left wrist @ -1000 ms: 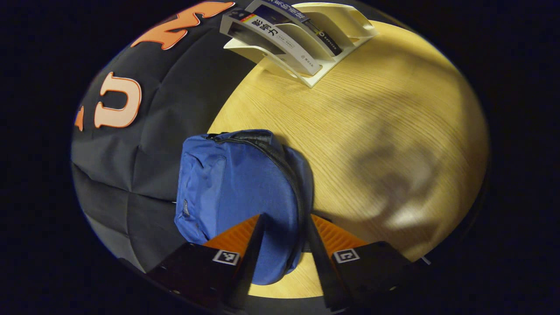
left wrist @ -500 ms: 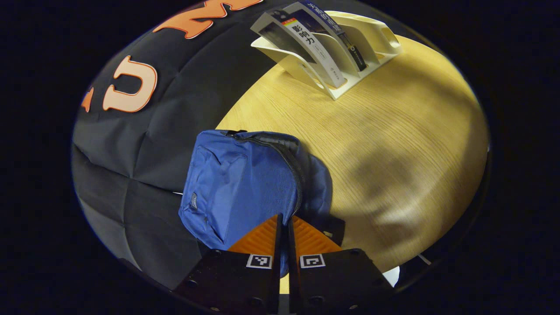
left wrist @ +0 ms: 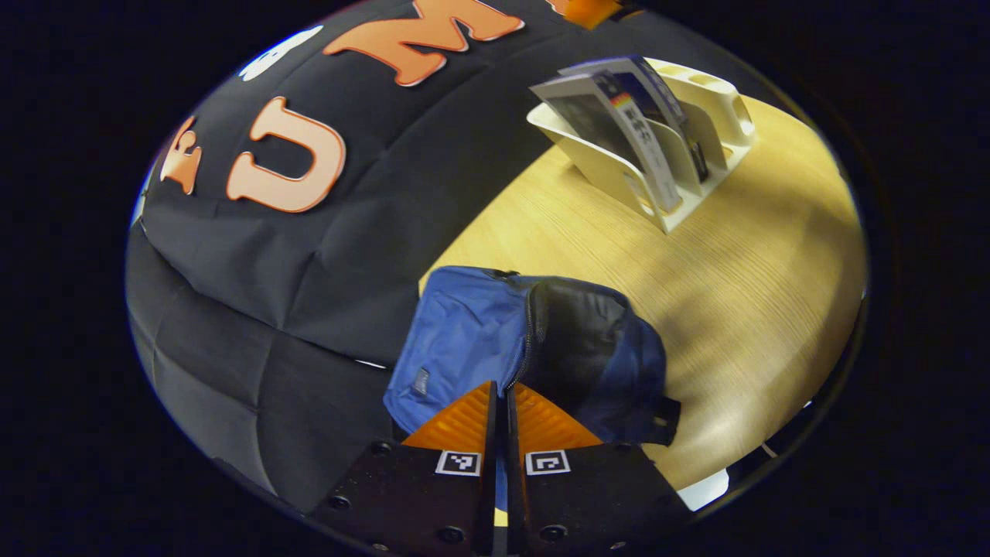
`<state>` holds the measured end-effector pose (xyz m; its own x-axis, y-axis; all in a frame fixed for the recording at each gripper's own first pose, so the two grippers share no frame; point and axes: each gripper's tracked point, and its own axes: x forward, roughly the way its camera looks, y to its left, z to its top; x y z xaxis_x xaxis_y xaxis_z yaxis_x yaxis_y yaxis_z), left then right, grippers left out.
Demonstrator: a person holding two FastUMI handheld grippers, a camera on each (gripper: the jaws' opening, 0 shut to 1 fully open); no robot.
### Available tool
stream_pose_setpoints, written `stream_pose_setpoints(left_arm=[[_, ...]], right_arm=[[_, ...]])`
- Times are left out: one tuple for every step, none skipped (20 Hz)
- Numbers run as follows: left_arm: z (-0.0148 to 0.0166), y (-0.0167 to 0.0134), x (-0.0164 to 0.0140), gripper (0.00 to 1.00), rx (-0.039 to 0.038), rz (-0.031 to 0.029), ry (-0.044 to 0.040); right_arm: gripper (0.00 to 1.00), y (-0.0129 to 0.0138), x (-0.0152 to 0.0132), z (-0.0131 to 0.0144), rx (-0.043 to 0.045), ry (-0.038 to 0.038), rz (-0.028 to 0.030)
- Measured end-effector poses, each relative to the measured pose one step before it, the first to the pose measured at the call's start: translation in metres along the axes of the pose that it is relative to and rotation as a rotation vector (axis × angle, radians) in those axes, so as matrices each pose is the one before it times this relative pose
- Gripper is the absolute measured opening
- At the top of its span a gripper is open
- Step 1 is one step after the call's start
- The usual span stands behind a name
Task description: Open the schoolbag, grab two books from the bookshelf and put them into the schoolbag.
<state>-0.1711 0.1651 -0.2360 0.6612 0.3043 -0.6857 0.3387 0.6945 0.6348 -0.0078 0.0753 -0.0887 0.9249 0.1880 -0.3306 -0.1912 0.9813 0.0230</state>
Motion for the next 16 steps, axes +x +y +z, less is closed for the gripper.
stream_pose_setpoints(left_arm=[[0.00637,0.01215,-0.00231,0.07,-0.01895,0.00734,-0.01404],[0.00639,0.01123,-0.00057,0.07,-0.01994,0.00409,-0.01596],[0.00724,0.01091,0.00037,0.07,-0.01832,0.00268,-0.01382],[0.00742,0.01132,0.00194,0.07,-0.01832,0.00384,-0.01741],[0.00595,0.01034,0.00079,0.07,-0.01175,0.00096,-0.00905],[0.00417,0.01014,0.00046,0.07,-0.00731,0.00293,-0.01213],[0.00496,0.00676,0.00195,0.07,-0.00457,-0.00508,-0.00949],[0.00473,0.00627,0.00047,0.07,-0.00474,-0.00516,-0.01115],[0.00405,0.00504,0.00180,0.07,-0.01222,-0.01469,-0.00481],[0.00149,0.00432,0.00163,0.07,-0.01759,-0.01918,-0.00454],[0.00483,0.00519,-0.00019,0.07,-0.01583,-0.02507,-0.00925],[0.00209,0.00717,0.00088,0.06,-0.01747,-0.01355,-0.00449],[0.00609,0.00867,0.00078,0.06,-0.01242,-0.00854,-0.01121],[0.00323,0.00671,0.00138,0.06,-0.01671,-0.00907,-0.00251],[0.00218,0.00461,0.00165,0.05,-0.01618,-0.01167,-0.00094],[0.00190,0.00415,0.00172,0.05,-0.01464,-0.01417,0.00149]], right_arm=[[0.97,0.00602,0.00517,0.00202,-0.00889,0.01679,0.01586],[0.97,0.00449,0.00442,0.00111,-0.00688,0.01795,0.00887],[0.97,0.00458,0.00634,0.00106,-0.00953,0.02006,0.01157],[0.97,0.00371,0.00757,-0.00038,-0.01062,0.03093,0.00271],[0.97,0.00369,0.00480,-0.00228,-0.01457,0.03404,0.01333],[0.97,0.00366,0.00557,-0.00136,-0.00411,0.03578,0.00806],[0.97,0.00413,0.00590,-0.00004,0.00376,0.03320,0.01659],[0.97,0.00081,0.00352,-0.00189,0.00616,0.03553,0.00460],[0.97,0.00044,0.00588,-0.00162,0.00317,0.03444,-0.00075],[0.97,-0.00085,0.00567,-0.00062,0.00636,0.03275,-0.00603],[0.97,0.00228,0.00786,-0.00107,0.00776,0.02510,0.00229],[0.97,0.00087,0.00631,-0.00179,0.01451,0.03316,-0.00359],[0.97,0.00271,0.00472,-0.00009,0.01146,0.02976,0.00704],[0.97,0.00027,0.00482,-0.00050,0.01178,0.02975,-0.00356],[0.97,0.00114,0.00423,0.00002,0.01320,0.02769,0.00329],[0.97,-0.00141,0.00400,-0.00068,0.01703,0.02548,-0.00121]])
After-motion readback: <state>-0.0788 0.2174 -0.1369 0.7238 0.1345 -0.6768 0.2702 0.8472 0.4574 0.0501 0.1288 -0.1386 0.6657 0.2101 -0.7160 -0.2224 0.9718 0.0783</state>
